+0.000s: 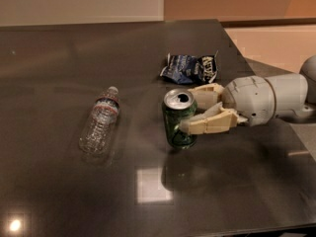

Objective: Place green can upright

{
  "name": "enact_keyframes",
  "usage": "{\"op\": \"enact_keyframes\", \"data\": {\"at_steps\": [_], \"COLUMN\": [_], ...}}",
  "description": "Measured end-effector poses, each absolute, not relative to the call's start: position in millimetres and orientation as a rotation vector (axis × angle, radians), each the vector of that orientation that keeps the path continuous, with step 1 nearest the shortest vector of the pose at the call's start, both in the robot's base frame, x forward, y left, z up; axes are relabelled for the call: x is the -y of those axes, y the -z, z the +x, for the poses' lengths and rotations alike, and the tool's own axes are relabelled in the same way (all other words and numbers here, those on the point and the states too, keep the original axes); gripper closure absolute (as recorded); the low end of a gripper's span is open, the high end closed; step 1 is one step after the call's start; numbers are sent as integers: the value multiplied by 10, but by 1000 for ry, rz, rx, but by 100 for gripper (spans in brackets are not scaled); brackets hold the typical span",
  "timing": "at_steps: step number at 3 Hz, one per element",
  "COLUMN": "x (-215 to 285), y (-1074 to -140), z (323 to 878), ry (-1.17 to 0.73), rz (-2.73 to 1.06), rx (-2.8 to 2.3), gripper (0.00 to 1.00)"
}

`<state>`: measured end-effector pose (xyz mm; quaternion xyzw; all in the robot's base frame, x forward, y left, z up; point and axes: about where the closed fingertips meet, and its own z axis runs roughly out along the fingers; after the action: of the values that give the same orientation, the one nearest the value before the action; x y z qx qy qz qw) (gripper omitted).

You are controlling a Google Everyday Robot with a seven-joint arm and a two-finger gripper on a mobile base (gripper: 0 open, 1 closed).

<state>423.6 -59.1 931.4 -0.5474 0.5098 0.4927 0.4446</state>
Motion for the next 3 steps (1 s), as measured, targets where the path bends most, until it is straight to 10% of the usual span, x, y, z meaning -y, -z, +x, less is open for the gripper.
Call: {"op": "enact_keyframes", "data": {"at_steps": [2,3], "x": [633,628], "y": [-9132,-9077], "z": [4246,4234], "ry": [-1299,-1325], "rz": [-1265,-1251], "rx": [-1247,-1225], "gripper": [100,81]}}
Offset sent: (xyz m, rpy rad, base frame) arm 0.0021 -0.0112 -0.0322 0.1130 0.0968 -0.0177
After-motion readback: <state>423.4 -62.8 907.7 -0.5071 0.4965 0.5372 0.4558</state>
